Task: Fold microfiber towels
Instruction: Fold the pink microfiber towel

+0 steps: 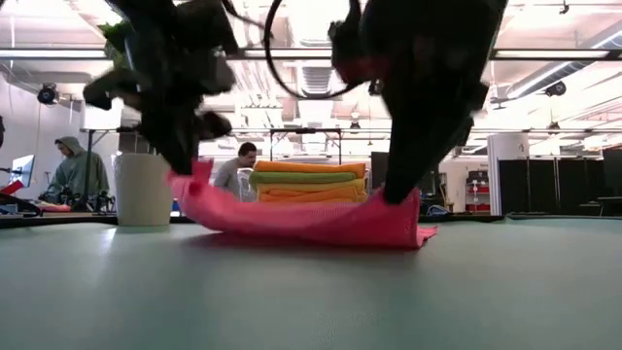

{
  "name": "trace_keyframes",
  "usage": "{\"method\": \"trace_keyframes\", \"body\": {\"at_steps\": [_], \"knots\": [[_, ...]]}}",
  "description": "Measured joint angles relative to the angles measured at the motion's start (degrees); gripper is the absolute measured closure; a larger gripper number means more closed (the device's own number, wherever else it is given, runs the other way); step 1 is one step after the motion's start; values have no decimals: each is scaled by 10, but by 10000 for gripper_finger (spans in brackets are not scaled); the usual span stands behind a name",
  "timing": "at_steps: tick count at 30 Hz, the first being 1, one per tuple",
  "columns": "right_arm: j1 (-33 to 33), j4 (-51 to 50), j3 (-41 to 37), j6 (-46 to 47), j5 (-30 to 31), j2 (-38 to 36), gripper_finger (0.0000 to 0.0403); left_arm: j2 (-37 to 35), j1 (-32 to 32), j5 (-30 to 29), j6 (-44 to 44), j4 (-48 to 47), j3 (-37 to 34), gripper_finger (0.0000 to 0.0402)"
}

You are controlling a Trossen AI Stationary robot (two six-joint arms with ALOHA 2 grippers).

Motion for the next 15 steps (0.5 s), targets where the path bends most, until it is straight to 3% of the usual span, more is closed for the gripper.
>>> {"method": "trace_keyframes", "body": {"at_steps": [5,15], "knots": [[14,-12,0,25,15,-40,394,-89,0,0,-4,-8,0,398],[43,-109,0,53,128,-145,394,-249,0,-2,-42,-4,0,398]]}}
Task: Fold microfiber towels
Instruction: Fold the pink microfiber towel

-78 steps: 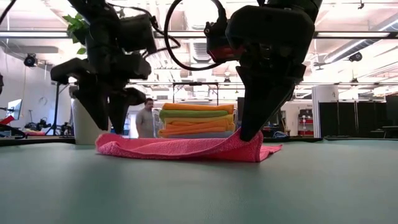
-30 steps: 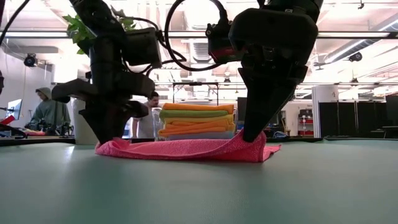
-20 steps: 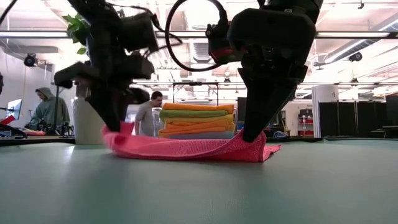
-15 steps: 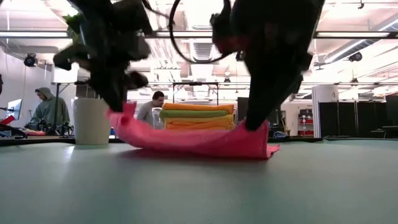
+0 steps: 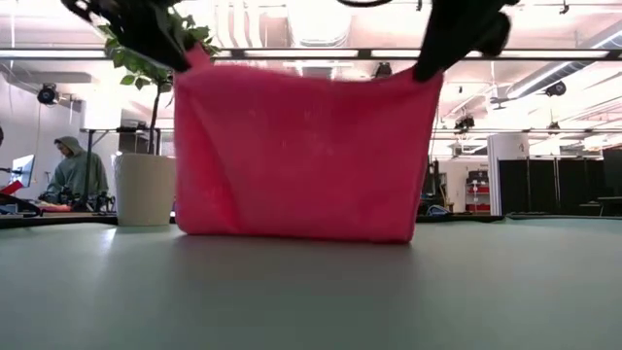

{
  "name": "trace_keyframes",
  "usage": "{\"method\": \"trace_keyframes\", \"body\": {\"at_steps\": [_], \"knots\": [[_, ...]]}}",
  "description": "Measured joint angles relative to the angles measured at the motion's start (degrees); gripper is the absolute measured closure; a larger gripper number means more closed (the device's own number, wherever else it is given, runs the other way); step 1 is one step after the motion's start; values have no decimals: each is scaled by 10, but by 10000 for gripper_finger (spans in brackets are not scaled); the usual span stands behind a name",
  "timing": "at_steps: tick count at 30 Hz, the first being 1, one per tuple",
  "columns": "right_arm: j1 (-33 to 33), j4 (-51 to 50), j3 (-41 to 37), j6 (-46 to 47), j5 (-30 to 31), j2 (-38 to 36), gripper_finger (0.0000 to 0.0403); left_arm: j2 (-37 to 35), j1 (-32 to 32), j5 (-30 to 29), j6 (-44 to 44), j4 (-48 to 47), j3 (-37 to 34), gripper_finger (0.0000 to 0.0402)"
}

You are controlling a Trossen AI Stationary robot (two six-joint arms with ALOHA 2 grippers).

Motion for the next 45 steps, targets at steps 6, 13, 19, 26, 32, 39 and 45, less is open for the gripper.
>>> {"method": "trace_keyframes", "body": {"at_steps": [6,13,19,26,32,39,45], "knots": [[6,-60,0,24,32,-31,394,-58,0,-29,-20,8,0,398],[7,-59,0,19,51,-35,394,-74,0,-41,-50,19,0,398],[8,-60,32,-19,61,-42,394,-75,-1,-40,-66,19,4,398],[8,-64,113,-125,103,-45,394,-76,-33,-20,-121,19,36,400],[8,-69,188,-198,119,-45,394,-70,-84,-13,-240,35,69,400],[23,-69,259,-187,112,-41,394,-52,-158,-11,-460,38,70,400],[44,-70,291,-165,75,-11,394,-1,-215,-12,-633,47,68,401]]}}
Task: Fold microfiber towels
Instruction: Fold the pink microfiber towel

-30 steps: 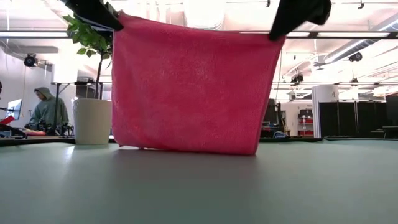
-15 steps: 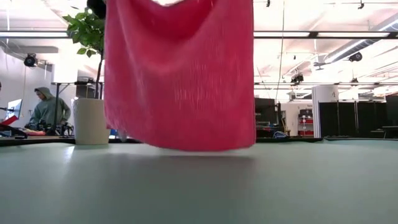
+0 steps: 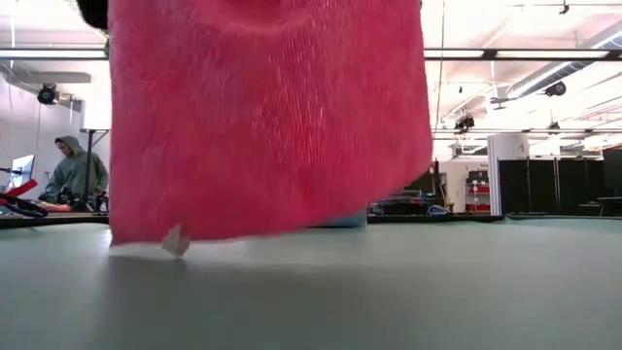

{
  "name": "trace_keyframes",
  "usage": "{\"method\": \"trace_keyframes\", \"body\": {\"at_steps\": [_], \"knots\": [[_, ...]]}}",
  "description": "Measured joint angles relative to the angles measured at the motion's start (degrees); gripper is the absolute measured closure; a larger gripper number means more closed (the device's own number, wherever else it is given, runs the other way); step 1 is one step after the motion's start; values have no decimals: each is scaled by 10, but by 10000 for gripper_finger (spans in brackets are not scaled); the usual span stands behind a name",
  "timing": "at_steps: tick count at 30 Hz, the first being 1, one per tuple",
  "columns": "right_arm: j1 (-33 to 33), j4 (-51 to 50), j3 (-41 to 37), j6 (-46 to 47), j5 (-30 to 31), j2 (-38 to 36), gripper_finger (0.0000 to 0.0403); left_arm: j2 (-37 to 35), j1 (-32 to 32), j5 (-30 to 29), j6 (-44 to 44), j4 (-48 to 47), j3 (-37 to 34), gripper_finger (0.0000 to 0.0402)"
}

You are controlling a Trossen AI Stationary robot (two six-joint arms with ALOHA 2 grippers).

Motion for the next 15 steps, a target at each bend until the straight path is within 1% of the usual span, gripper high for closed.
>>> {"method": "trace_keyframes", "body": {"at_steps": [4,7,10,15], "knots": [[6,-16,6,-2,-29,20,394,49,-25,0,-39,8,1,401],[5,-28,19,-11,-36,30,394,75,-30,20,-46,46,4,401],[5,-31,27,-23,-37,30,394,83,-30,33,-47,75,12,401],[5,-56,55,-22,-22,29,394,73,-29,35,-70,74,41,401]]}}
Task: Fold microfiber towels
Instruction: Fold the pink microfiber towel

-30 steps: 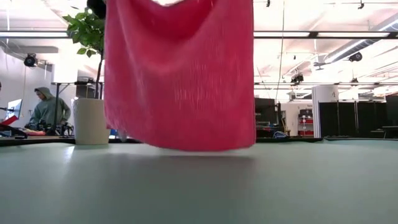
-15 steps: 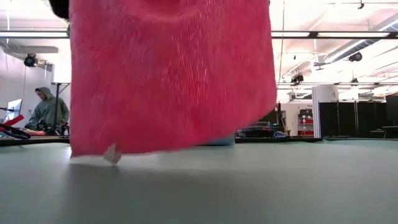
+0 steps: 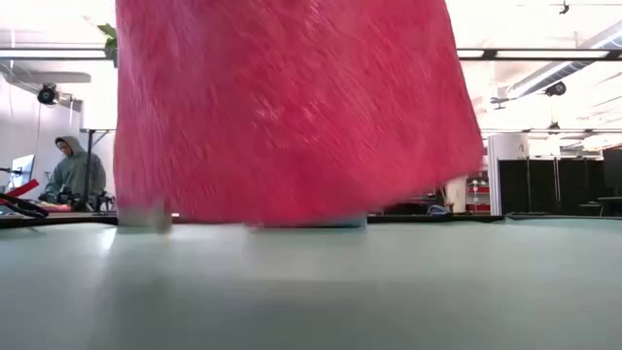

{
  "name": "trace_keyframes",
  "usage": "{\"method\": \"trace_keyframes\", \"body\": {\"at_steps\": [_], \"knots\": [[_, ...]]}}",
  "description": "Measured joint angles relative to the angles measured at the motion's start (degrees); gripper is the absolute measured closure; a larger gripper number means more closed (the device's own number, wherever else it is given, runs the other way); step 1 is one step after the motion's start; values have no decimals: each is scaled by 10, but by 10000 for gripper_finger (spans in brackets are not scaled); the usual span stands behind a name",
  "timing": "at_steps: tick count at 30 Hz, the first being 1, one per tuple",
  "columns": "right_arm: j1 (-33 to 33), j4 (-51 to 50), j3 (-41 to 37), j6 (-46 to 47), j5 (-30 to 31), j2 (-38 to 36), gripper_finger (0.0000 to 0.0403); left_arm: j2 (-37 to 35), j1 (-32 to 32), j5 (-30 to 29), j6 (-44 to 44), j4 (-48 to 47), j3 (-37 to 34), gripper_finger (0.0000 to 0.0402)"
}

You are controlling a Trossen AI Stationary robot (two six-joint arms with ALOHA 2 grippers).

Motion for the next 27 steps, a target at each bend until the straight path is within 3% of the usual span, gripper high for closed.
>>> {"method": "trace_keyframes", "body": {"at_steps": [5,7,19,23,27], "knots": [[0,-8,37,-6,-5,0,394,-14,0,0,-6,2,17,401],[0,-14,44,8,-39,-1,394,-15,0,1,-17,0,17,401],[28,-32,18,117,-107,0,394,16,-30,11,-80,43,16,401],[40,-18,14,113,-102,0,394,38,-40,14,-100,75,16,401],[25,-76,2,81,-19,0,394,45,-3,6,-25,53,16,401]]}}
